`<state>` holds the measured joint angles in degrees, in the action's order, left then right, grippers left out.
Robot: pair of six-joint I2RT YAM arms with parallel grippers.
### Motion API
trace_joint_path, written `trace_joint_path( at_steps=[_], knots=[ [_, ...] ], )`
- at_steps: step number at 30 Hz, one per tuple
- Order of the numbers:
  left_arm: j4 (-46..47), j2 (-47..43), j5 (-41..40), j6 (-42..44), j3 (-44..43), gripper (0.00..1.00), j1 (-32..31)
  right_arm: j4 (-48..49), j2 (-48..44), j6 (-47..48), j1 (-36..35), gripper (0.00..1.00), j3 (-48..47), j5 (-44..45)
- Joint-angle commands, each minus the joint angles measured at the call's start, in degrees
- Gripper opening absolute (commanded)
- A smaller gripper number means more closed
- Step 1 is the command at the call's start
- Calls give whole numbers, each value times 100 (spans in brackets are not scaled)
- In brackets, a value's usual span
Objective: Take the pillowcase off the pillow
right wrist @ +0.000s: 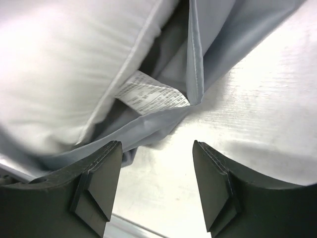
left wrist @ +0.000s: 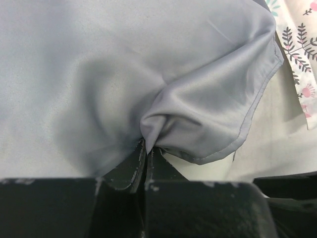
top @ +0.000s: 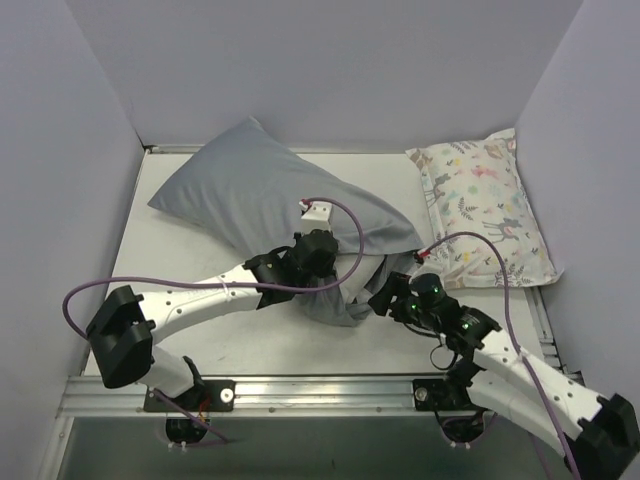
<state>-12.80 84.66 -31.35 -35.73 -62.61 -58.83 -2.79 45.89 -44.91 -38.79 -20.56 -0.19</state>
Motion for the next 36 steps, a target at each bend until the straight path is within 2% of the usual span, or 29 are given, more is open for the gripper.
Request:
trace_joint_path(
  at_steps=[1,5,6,15,20,24,28,36],
  knots=[
    [93,-240,173,57,-67,0,-41,-1082,-632,96,-24,59,-404,370],
    [67,-266,173,74,-76,0,-59,-900,-1038,43,-33,62,-572,388],
    [58,-275,165,83,-67,0,-59,-786,-925,52,-33,66,-616,353],
    [14,-231,156,66,-102,0,-67,2008,754,-290,-146,92,-380,-113],
    [-3,-275,147,31,-15,0,-67,3546,1316,-615,-331,100,121,290],
    [-3,-301,182,-22,38,0,-67,4591,1791,-818,-507,100,473,641],
    [-73,-301,252,-66,73,0,-76,6304,2222,-880,-806,100,965,1090],
    [-223,-617,209,-119,267,0,-59,6694,2038,-581,-1192,100,1098,1706]
  ],
)
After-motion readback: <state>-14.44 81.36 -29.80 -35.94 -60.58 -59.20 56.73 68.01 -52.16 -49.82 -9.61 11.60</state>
